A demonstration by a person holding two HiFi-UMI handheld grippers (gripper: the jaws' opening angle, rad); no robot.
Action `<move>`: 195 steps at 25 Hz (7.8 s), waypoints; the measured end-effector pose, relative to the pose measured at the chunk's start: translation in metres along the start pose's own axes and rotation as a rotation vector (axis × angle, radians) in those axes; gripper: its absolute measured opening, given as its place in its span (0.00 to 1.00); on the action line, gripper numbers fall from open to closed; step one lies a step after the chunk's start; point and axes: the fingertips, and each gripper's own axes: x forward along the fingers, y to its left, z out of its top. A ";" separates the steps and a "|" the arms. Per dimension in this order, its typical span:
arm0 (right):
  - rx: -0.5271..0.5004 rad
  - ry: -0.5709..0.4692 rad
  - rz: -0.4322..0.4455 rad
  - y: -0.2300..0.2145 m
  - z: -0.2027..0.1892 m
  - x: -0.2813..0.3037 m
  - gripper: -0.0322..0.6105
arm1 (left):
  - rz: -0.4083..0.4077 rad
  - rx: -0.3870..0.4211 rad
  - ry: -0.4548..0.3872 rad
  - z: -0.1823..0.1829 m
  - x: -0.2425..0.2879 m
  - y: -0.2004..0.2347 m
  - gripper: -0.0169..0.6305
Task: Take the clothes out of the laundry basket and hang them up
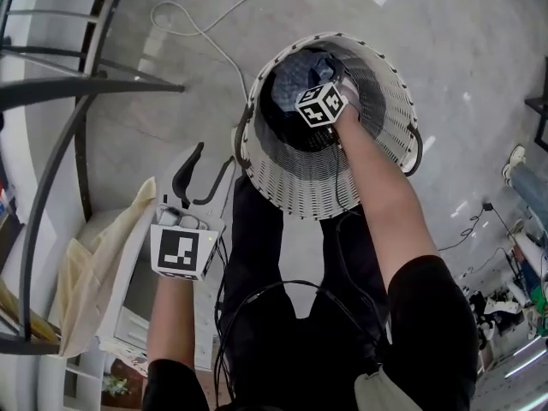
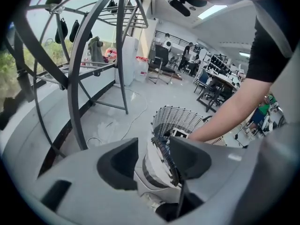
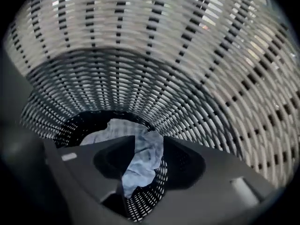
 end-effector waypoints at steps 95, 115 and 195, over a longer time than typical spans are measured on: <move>0.235 -1.136 -0.294 -0.223 0.216 -1.032 0.09 | -0.400 0.622 0.190 0.185 -0.013 -0.225 0.05; 0.359 -1.148 -0.188 -0.273 0.193 -0.958 0.09 | -0.300 0.507 -0.406 0.405 -0.260 -0.213 0.05; -0.293 -0.457 0.252 0.042 0.586 -0.646 0.48 | 0.515 0.093 -0.091 0.295 -0.451 0.300 0.40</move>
